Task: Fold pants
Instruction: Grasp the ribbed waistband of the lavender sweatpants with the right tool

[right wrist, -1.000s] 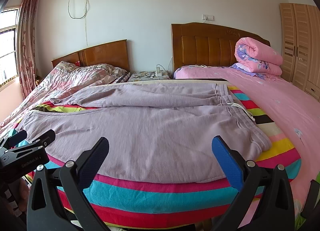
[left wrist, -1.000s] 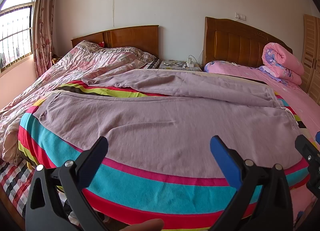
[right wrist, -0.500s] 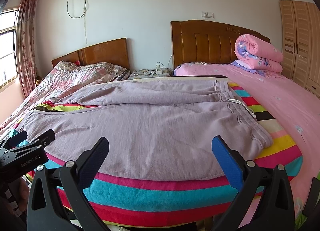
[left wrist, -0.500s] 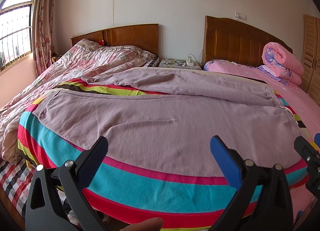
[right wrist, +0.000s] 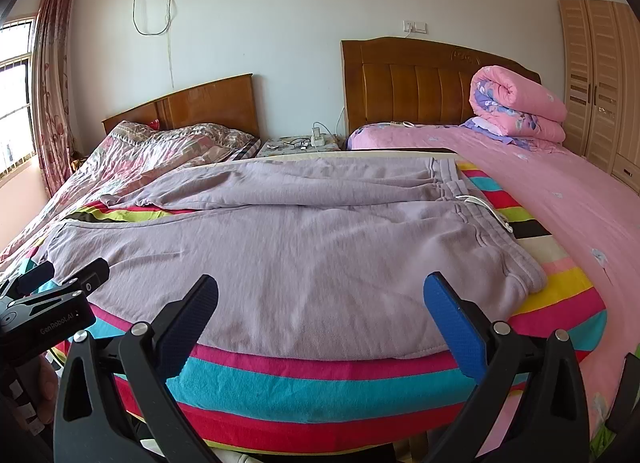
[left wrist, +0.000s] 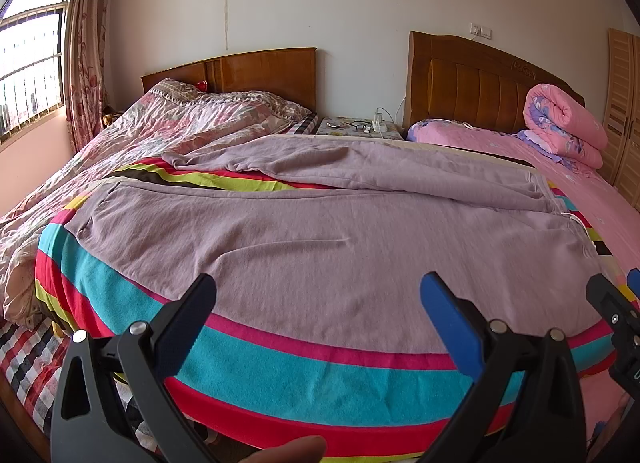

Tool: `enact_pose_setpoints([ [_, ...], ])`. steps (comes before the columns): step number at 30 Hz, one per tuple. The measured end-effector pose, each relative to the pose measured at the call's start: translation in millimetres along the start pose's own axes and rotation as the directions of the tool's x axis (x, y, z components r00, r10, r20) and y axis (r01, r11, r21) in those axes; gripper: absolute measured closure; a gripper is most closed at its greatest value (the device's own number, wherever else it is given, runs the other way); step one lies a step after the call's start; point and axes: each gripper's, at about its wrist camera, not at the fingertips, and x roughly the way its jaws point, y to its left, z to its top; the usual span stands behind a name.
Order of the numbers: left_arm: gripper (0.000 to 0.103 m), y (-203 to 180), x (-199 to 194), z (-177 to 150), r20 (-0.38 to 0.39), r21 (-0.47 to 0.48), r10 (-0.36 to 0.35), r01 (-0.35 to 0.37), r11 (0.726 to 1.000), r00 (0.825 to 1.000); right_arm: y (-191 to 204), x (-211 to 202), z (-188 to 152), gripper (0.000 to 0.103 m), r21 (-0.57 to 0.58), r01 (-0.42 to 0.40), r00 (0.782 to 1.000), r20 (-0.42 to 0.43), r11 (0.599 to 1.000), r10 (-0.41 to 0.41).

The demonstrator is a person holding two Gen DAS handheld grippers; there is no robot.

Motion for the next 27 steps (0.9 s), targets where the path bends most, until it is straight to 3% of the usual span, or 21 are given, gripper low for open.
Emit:
enact_pose_setpoints([
  [9, 0.001, -2.7, 3.1, 2.8, -0.008, 0.020, 0.003, -0.003, 1.000, 1.000, -4.5, 5.7, -2.0, 0.004, -0.008, -0.007, 1.000, -0.002, 1.000, 0.007],
  [12, 0.001, -9.5, 9.8, 10.9, -0.018, 0.100, 0.064, -0.062, 0.993, 0.998, -11.5, 18.5, 8.5, 0.004, -0.044, -0.044, 0.999, -0.004, 0.998, 0.044],
  [15, 0.001, -10.8, 26.2, 30.2, -0.019, 0.177, 0.111, -0.106, 0.978, 0.994, -24.8, 44.2, 34.6, 0.004, -0.098, -0.116, 0.993, -0.040, 0.988, 0.113],
  [20, 0.001, -1.5, 81.6, 86.0, -0.137, 0.210, 0.102, -0.072, 0.975, 0.985, -57.2, 120.8, 109.7, 0.004, -0.154, -0.199, 0.976, -0.118, 0.968, 0.181],
  [22, 0.001, 1.0, 116.6, 106.5, -0.258, 0.168, 0.002, 0.042, 0.985, 0.966, -66.7, 169.1, 142.7, 0.004, -0.171, -0.227, 0.966, -0.165, 0.959, 0.199],
  [23, 0.001, 3.7, 135.2, 114.8, -0.314, 0.114, -0.062, 0.102, 0.988, 0.947, -70.9, 197.4, 156.8, 0.004, -0.181, -0.242, 0.958, -0.200, 0.953, 0.205],
  [25, 0.001, 5.8, 174.9, 132.2, -0.410, -0.014, -0.197, 0.210, 0.978, 0.891, -76.1, 260.4, 179.3, 0.004, -0.192, -0.282, 0.932, -0.287, 0.940, 0.221],
  [27, 0.001, 7.2, 212.5, 147.6, -0.436, -0.172, -0.318, 0.269, 0.948, 0.842, -78.0, 318.0, 194.3, 0.004, -0.217, -0.293, 0.913, -0.352, 0.931, 0.205],
])
